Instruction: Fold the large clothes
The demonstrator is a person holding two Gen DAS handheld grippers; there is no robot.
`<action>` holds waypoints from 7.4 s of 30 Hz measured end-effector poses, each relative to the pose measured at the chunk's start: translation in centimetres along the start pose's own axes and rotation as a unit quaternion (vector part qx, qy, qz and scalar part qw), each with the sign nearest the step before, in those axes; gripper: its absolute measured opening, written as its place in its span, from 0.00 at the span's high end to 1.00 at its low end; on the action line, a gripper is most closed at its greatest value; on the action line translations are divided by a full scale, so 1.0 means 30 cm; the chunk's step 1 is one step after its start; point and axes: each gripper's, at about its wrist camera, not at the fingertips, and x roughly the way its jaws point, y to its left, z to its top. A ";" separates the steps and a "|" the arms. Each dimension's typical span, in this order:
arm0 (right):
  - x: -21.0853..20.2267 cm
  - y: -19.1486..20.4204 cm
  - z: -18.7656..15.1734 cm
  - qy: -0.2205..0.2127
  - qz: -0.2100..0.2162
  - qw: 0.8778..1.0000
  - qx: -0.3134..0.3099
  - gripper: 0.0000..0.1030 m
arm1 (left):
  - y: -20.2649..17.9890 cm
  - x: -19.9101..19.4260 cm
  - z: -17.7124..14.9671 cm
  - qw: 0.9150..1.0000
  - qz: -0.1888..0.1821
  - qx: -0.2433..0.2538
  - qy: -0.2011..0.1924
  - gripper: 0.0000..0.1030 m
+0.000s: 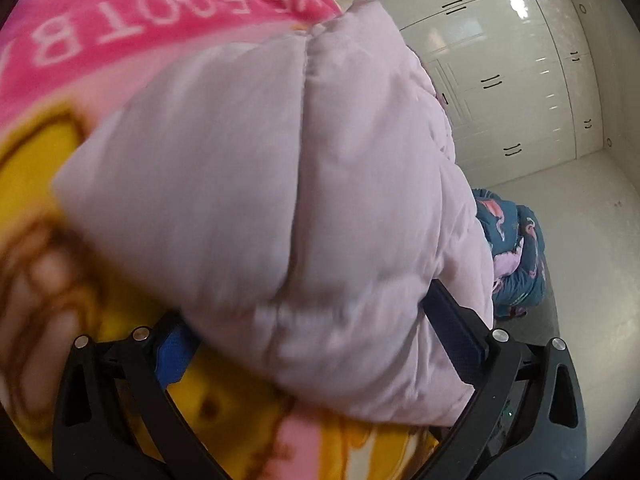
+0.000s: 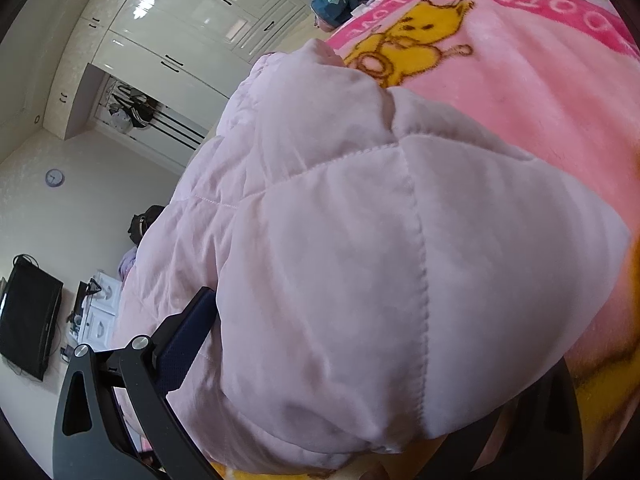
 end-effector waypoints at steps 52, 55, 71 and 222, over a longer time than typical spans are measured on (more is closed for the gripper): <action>-0.491 0.208 -0.418 -0.002 -0.046 0.964 -0.261 0.59 | -0.152 -0.413 -0.259 0.964 0.089 0.247 -0.049 0.65; -0.469 0.164 -0.397 0.013 -0.047 0.974 -0.223 0.55 | -0.142 -0.406 -0.259 0.964 0.092 0.246 -0.047 0.63; -0.497 -0.017 -0.371 0.082 -0.062 0.990 -0.098 0.04 | -0.070 -0.418 -0.291 0.967 0.119 0.222 -0.028 0.25; -0.792 0.421 -0.873 -0.004 -0.006 0.918 -0.396 0.04 | -0.279 -0.694 -0.821 0.901 0.178 0.380 -0.111 0.09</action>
